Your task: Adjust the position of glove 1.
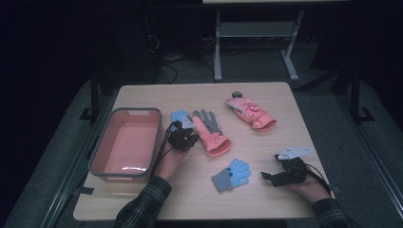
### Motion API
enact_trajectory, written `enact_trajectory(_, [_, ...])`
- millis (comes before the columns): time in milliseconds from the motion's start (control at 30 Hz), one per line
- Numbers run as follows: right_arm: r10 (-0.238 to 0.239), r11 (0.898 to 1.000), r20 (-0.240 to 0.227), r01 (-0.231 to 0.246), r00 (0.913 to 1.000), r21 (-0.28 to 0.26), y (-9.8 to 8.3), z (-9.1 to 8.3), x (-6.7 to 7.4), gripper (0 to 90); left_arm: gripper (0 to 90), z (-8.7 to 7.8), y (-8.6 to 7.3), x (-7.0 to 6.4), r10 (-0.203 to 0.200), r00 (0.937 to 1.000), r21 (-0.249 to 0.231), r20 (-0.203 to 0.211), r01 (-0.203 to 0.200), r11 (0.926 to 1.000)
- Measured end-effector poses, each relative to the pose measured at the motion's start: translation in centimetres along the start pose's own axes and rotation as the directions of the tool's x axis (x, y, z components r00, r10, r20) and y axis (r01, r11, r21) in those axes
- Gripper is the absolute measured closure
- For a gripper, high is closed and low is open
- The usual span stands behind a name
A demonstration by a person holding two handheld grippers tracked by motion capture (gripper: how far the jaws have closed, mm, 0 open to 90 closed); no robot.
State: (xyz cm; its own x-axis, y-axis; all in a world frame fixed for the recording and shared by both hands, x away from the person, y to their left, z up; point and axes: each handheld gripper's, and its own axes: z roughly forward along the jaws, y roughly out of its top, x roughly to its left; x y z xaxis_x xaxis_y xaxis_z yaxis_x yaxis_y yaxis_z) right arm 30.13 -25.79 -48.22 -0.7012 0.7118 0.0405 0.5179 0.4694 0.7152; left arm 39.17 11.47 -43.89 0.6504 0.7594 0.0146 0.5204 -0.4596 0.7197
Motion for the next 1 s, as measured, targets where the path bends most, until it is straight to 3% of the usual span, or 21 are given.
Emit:
enact_trajectory(67, [0.0,1.0,0.0,0.0,1.0,0.0,0.0,0.0,0.0,8.6,89.5,0.6,0.4,0.3,-0.013,0.9999,-0.001,-0.003,0.013,0.9999])
enact_trajectory(333, [-0.007,1.0,-0.005,0.007,1.0,-0.001,0.0,0.0,0.0,8.6,89.5,2.4,1.9,0.8,0.001,1.0,0.012,-0.005,-0.001,0.9999])
enact_trajectory(700, [-0.009,1.0,-0.008,0.009,0.9999,-0.001,0.0,0.0,0.0,8.6,89.5,4.7,4.0,0.0,0.02,0.999,0.005,0.04,-0.02,0.9998])
enact_trajectory(833, [-0.009,1.0,-0.008,0.009,0.9999,-0.001,0.0,0.0,0.0,8.6,89.5,4.1,4.1,0.5,0.014,0.9996,0.0,0.025,-0.014,0.9999])
enact_trajectory(1000, [-0.01,1.0,-0.008,0.01,0.9999,-0.001,0.0,0.0,0.0,8.6,89.5,2.9,3.9,2.7,-0.021,0.9986,-0.019,-0.048,0.021,0.9996])
